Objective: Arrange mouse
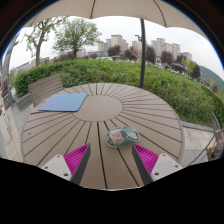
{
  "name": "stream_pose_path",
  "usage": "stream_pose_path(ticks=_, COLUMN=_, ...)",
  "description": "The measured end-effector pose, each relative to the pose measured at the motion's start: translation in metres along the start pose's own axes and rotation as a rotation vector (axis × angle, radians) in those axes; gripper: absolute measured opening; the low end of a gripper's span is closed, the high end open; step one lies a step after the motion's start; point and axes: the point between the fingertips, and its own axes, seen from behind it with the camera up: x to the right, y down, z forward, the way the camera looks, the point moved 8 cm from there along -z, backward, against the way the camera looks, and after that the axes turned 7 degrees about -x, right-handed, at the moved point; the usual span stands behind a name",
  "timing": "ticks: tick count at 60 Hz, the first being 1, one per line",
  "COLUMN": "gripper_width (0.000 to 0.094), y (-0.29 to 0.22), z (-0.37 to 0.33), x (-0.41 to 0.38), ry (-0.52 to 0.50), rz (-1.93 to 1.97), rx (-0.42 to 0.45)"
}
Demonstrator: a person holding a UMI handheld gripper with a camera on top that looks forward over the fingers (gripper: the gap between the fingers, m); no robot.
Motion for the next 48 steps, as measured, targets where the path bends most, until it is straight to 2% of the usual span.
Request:
stream_pose_path(ticks=10, gripper_width=0.0855, y=-0.015, z=0.034, x=0.003, ry=0.008, rz=0.011, rx=-0.017)
stream_pose_path(ticks=27, gripper_width=0.0854, y=-0.054, z=0.077, x=0.000, ry=-0.058, rz=0.004, rx=-0.052)
stream_pose_path(ticks=48, gripper_width=0.0841, y=-0.070, z=0.097, x=-0.008, ry=-0.099, rz=-0.045, rx=-0.104)
